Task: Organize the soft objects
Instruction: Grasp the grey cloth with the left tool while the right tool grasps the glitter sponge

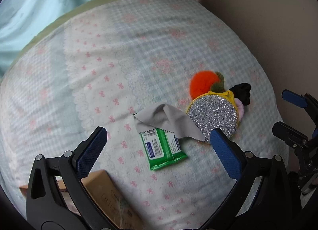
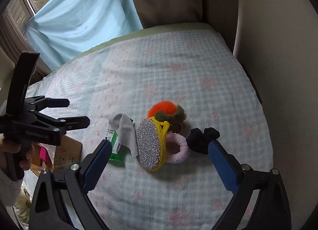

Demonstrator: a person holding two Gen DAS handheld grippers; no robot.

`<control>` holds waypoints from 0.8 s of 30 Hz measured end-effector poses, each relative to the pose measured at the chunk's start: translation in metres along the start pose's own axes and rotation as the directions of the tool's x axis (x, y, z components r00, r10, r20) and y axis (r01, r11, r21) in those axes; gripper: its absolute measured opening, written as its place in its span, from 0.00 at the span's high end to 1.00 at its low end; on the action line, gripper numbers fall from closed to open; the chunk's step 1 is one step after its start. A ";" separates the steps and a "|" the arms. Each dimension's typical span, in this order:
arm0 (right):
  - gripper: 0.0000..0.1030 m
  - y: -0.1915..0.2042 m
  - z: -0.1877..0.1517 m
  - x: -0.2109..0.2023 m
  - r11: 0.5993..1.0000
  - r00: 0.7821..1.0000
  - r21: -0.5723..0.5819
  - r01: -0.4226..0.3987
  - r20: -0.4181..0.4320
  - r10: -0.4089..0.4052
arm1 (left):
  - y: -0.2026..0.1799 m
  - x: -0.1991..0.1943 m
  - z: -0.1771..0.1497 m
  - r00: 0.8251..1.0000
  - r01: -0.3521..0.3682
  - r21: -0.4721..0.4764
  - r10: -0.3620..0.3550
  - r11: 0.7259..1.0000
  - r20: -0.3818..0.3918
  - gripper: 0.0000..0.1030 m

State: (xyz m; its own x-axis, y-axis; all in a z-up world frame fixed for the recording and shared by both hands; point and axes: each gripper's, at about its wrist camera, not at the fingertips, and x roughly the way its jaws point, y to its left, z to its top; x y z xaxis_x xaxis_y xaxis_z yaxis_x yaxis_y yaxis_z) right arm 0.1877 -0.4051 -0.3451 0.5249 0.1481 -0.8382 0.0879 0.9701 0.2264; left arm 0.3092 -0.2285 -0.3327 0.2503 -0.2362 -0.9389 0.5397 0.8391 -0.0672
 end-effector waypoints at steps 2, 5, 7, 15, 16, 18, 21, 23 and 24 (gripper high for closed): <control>0.06 -0.005 0.001 0.018 1.000 1.000 -0.006 -0.019 -0.004 0.018 | -0.004 0.034 0.006 0.999 0.022 0.042 -0.021 0.999 -0.039 0.00; 0.06 -0.009 0.001 0.043 0.999 0.999 -0.022 -0.037 -0.011 0.037 | -0.009 0.075 0.013 0.995 0.043 0.103 -0.033 0.994 -0.090 0.00; 0.10 -0.010 0.000 0.056 0.998 0.998 -0.030 -0.056 -0.017 0.056 | -0.012 0.094 0.015 0.994 0.053 0.140 -0.038 0.989 -0.107 0.00; 0.28 -0.008 -0.004 0.086 0.991 0.993 -0.076 -0.114 -0.028 0.112 | -0.018 0.132 0.009 0.992 0.083 0.218 -0.059 0.973 -0.115 0.00; 0.28 -0.007 -0.004 0.087 0.990 0.993 -0.077 -0.117 -0.026 0.115 | -0.017 0.133 0.009 0.993 0.081 0.220 -0.058 0.972 -0.107 0.02; 0.29 -0.007 -0.003 0.089 0.990 0.993 -0.078 -0.120 -0.017 0.119 | -0.016 0.135 0.007 0.994 0.077 0.224 -0.057 0.971 -0.092 0.08; 0.35 -0.004 -0.001 0.093 0.988 0.991 -0.079 -0.135 -0.012 0.134 | -0.012 0.137 0.005 0.995 0.077 0.229 -0.060 0.970 -0.078 0.19; 0.40 -0.001 -0.001 0.097 0.987 0.991 -0.089 -0.136 -0.014 0.135 | -0.012 0.136 -0.001 0.995 0.075 0.240 -0.058 0.968 -0.076 0.27; 0.42 0.000 -0.001 0.098 0.987 0.991 -0.090 -0.136 -0.016 0.136 | -0.013 0.135 -0.003 0.996 0.074 0.249 -0.058 0.966 -0.073 0.30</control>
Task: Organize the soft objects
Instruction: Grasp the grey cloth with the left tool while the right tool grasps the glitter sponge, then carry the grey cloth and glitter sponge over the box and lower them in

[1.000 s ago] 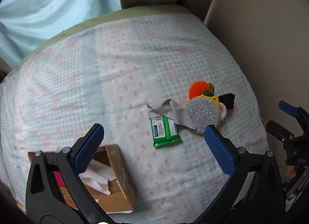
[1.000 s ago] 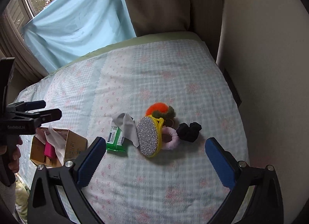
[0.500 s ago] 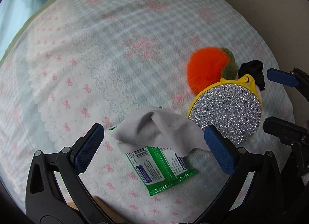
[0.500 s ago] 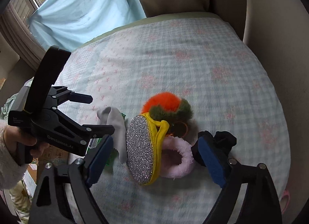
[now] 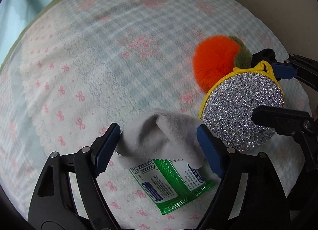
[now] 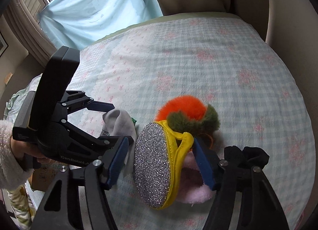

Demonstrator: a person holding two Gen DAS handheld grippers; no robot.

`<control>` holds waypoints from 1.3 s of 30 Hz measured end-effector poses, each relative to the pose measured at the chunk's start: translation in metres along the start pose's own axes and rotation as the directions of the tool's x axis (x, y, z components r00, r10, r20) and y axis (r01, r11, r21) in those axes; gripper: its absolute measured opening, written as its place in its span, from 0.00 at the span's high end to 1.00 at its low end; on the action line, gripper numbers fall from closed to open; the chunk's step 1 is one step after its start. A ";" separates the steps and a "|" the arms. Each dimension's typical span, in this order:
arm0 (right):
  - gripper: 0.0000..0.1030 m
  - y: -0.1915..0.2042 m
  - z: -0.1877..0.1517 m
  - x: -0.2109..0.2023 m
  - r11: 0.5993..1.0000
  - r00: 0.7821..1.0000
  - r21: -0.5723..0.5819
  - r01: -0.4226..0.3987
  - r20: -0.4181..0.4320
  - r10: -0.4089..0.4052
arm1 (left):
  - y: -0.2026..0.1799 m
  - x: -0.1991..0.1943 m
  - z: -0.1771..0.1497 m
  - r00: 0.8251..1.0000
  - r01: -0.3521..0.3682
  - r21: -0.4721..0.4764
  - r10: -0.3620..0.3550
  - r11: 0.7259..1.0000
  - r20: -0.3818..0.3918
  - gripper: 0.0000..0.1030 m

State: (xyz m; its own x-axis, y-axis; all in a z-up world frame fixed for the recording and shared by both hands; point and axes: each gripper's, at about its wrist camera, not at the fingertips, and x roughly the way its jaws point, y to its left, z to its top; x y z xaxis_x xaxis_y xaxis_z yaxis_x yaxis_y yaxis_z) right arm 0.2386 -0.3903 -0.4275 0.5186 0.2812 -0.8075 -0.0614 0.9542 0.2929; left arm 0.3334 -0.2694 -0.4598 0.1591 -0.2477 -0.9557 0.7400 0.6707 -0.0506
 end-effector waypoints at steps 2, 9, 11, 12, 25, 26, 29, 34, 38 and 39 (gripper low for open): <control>0.48 0.001 0.000 0.002 1.000 1.000 -0.001 -0.004 0.001 0.004 | -0.004 0.002 -0.004 1.000 -0.004 0.021 0.004 1.000 0.000 0.44; 0.68 0.004 -0.002 0.005 1.000 1.000 -0.009 -0.002 -0.007 0.002 | -0.011 0.002 -0.013 1.000 -0.005 0.063 0.004 0.998 0.011 0.64; 0.69 0.004 -0.003 0.004 1.000 1.000 -0.009 -0.001 -0.006 0.000 | -0.009 0.000 -0.014 1.000 0.002 0.056 -0.003 0.998 0.011 0.75; 0.71 0.005 -0.004 0.004 1.000 1.000 -0.008 0.001 -0.005 -0.001 | -0.009 0.000 -0.014 1.000 0.009 0.055 -0.010 0.998 0.011 0.77; 0.83 0.000 -0.005 0.001 0.998 1.000 0.055 -0.026 0.018 0.025 | -0.015 -0.004 0.006 0.998 0.059 0.051 -0.060 0.997 0.012 0.90; 0.83 0.000 -0.005 0.000 0.998 0.999 0.057 -0.030 0.019 0.029 | -0.015 -0.005 0.007 0.998 0.059 0.050 -0.060 0.997 0.012 0.90; 0.85 0.000 -0.004 -0.003 0.998 0.999 0.062 -0.034 0.025 0.032 | -0.015 -0.009 0.009 0.998 0.057 0.048 -0.058 0.997 0.013 0.90; 0.86 -0.001 -0.001 -0.013 0.997 0.999 0.076 -0.035 0.041 0.032 | -0.012 -0.021 0.008 0.998 0.057 0.036 -0.058 0.998 0.022 0.91; 0.86 0.001 0.001 -0.024 0.996 0.998 0.077 -0.033 0.058 0.029 | -0.011 -0.033 0.008 0.998 0.054 0.020 -0.055 0.998 0.038 0.91; 0.86 0.003 0.001 -0.026 0.996 0.998 0.077 -0.033 0.062 0.028 | -0.010 -0.036 0.009 0.998 0.050 0.019 -0.051 0.999 0.042 0.91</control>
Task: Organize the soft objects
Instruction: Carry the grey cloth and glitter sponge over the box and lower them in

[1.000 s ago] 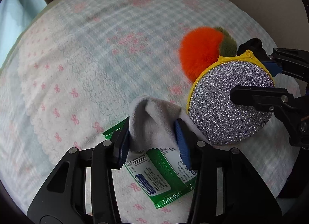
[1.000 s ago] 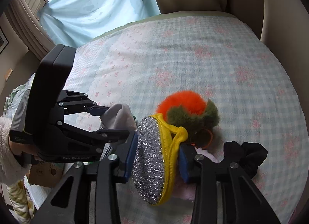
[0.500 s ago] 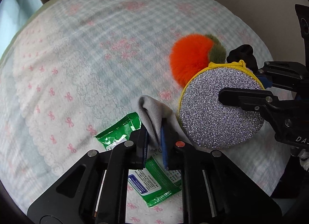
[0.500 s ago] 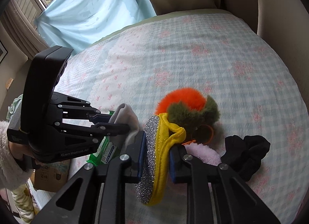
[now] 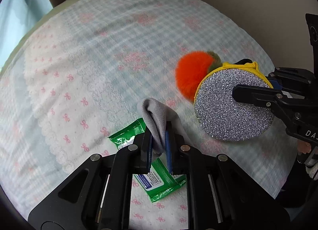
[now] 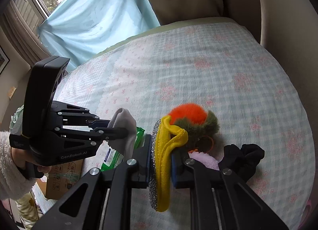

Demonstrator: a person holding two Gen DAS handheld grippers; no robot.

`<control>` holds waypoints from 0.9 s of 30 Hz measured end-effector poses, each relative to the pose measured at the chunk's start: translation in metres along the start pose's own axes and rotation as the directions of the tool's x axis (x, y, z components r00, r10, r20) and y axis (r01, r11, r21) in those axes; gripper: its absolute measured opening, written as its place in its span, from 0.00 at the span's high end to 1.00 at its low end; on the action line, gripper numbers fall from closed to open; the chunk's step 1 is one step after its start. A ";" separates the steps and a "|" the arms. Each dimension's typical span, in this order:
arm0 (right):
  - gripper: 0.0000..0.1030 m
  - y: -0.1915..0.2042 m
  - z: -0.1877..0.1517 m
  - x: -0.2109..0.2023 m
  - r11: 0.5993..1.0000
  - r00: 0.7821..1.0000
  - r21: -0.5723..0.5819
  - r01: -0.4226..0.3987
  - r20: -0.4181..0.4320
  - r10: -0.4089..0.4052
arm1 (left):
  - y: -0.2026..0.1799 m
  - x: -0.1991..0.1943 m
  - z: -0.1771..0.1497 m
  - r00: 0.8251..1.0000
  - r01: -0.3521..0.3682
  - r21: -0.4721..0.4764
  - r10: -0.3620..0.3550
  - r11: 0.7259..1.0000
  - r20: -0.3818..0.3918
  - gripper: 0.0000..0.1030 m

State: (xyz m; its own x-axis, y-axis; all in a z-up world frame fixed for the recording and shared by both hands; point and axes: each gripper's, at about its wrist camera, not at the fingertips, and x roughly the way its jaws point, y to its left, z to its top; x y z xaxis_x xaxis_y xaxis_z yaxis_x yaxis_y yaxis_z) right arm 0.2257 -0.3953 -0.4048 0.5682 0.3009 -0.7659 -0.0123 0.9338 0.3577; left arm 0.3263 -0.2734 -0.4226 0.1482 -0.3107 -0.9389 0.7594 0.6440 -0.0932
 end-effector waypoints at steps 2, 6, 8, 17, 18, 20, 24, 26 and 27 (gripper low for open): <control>0.86 0.003 0.002 -0.006 1.000 1.000 0.002 0.003 0.006 -0.003 | 0.000 -0.007 0.000 1.000 -0.005 -0.003 0.005 1.000 0.008 0.91; 0.86 0.012 0.006 -0.025 1.000 1.000 0.001 0.012 0.028 -0.012 | -0.003 -0.028 -0.001 0.999 -0.017 -0.010 0.017 1.000 0.032 0.91; 0.86 0.019 0.010 -0.038 1.000 0.999 -0.009 0.023 0.039 -0.023 | -0.006 -0.042 -0.001 0.999 -0.023 -0.015 0.024 1.000 0.048 0.91; 0.86 0.066 0.029 -0.112 0.997 0.994 -0.053 0.062 0.088 -0.057 | -0.012 -0.133 -0.008 0.989 -0.038 -0.107 0.052 0.994 0.139 0.91; 0.86 0.073 0.031 -0.120 0.996 0.994 -0.061 0.068 0.093 -0.063 | -0.012 -0.145 -0.011 0.987 -0.038 -0.122 0.056 0.992 0.149 0.91; 0.86 0.088 0.035 -0.135 0.994 0.993 -0.074 0.075 0.095 -0.068 | -0.012 -0.169 -0.017 0.984 -0.042 -0.151 0.068 0.988 0.167 0.91; 0.86 0.120 0.042 -0.156 0.991 0.992 -0.102 0.083 0.101 -0.072 | -0.010 -0.215 -0.033 0.974 -0.056 -0.212 0.100 0.976 0.203 0.91; 0.86 0.139 0.046 -0.164 0.990 0.993 -0.120 0.075 0.104 -0.063 | -0.007 -0.236 -0.044 0.968 -0.063 -0.243 0.119 0.968 0.221 0.91; 0.86 0.149 0.047 -0.166 0.989 0.993 -0.129 0.071 0.107 -0.057 | -0.005 -0.247 -0.050 0.965 -0.068 -0.258 0.129 0.964 0.228 0.91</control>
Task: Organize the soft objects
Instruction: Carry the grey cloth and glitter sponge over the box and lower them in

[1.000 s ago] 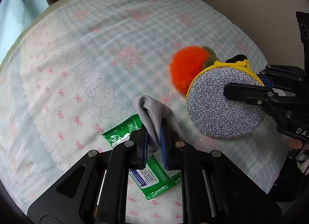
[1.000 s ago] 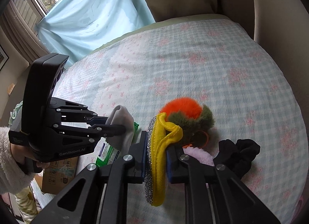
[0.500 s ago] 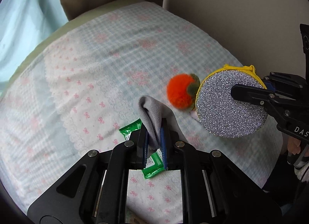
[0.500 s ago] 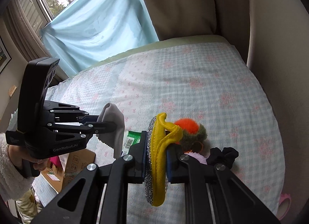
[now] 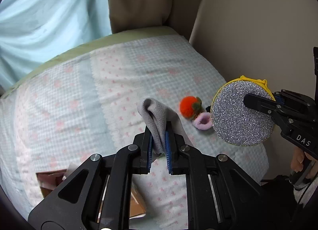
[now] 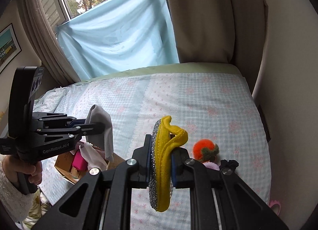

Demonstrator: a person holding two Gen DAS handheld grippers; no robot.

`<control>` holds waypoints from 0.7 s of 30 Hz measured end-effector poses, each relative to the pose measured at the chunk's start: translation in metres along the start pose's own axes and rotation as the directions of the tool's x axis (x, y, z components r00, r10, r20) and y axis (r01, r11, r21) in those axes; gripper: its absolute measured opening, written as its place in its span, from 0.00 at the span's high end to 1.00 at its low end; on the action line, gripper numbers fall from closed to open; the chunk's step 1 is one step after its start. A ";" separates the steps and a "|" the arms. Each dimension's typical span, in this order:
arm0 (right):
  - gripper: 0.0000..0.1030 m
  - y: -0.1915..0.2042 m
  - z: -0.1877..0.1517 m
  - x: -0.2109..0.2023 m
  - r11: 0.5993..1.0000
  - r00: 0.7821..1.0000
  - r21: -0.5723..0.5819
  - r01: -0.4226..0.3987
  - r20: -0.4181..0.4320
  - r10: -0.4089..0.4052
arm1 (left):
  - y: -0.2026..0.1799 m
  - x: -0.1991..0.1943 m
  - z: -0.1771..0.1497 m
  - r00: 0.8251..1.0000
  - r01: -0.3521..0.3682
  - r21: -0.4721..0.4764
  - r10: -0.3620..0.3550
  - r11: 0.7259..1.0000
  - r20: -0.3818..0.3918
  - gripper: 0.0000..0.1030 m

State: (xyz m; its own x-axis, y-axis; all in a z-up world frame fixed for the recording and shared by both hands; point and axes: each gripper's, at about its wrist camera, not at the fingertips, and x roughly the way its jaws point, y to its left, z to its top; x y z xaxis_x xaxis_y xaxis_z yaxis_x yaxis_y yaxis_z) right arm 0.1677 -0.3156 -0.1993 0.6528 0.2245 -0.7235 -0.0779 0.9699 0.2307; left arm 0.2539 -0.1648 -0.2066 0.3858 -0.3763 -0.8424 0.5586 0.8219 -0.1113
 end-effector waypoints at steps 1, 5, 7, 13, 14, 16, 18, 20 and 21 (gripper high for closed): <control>0.86 0.010 0.003 -0.003 1.000 1.000 -0.011 -0.004 0.003 0.004 | 0.004 -0.011 -0.003 1.000 -0.008 -0.014 0.009 1.000 0.007 0.91; 0.86 0.056 0.013 -0.008 0.998 1.000 -0.051 -0.026 0.004 0.027 | 0.029 -0.052 -0.021 0.999 -0.035 -0.076 0.037 0.997 0.029 0.91; 0.86 0.080 0.016 -0.009 0.997 0.999 -0.067 -0.035 0.001 0.035 | 0.046 -0.072 -0.032 0.998 -0.051 -0.097 0.055 0.994 0.040 0.91; 0.86 0.160 0.016 -0.002 0.995 0.999 -0.086 -0.043 -0.028 0.041 | 0.109 -0.123 -0.075 0.994 -0.090 -0.154 0.100 0.984 0.054 0.91; 0.86 0.172 0.016 0.001 0.996 0.999 -0.080 -0.040 -0.036 0.038 | 0.121 -0.132 -0.084 0.993 -0.094 -0.163 0.104 0.982 0.053 0.91; 0.86 0.199 0.014 0.008 0.998 0.998 -0.058 -0.036 -0.054 0.032 | 0.146 -0.141 -0.100 0.993 -0.099 -0.175 0.108 0.980 0.043 0.91; 0.86 0.223 0.011 0.017 0.999 0.997 -0.039 -0.032 -0.071 0.029 | 0.171 -0.146 -0.116 0.995 -0.085 -0.202 0.092 0.976 0.026 0.91; 0.86 0.245 0.008 0.030 0.999 0.996 -0.031 -0.026 -0.088 0.023 | 0.195 -0.146 -0.129 0.997 -0.080 -0.220 0.083 0.972 0.005 0.91; 0.86 0.255 0.007 0.037 0.999 0.995 -0.021 -0.025 -0.098 0.023 | 0.206 -0.145 -0.135 0.997 -0.079 -0.223 0.080 0.971 -0.007 0.91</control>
State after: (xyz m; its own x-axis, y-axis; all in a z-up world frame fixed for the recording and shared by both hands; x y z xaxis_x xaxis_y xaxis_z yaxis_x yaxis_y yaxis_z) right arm 0.1769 -0.0605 -0.1628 0.5739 0.2551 -0.7782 -0.1104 0.9657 0.2352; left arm 0.2135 0.1165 -0.1788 0.4241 -0.3064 -0.8522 0.3479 0.9239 -0.1591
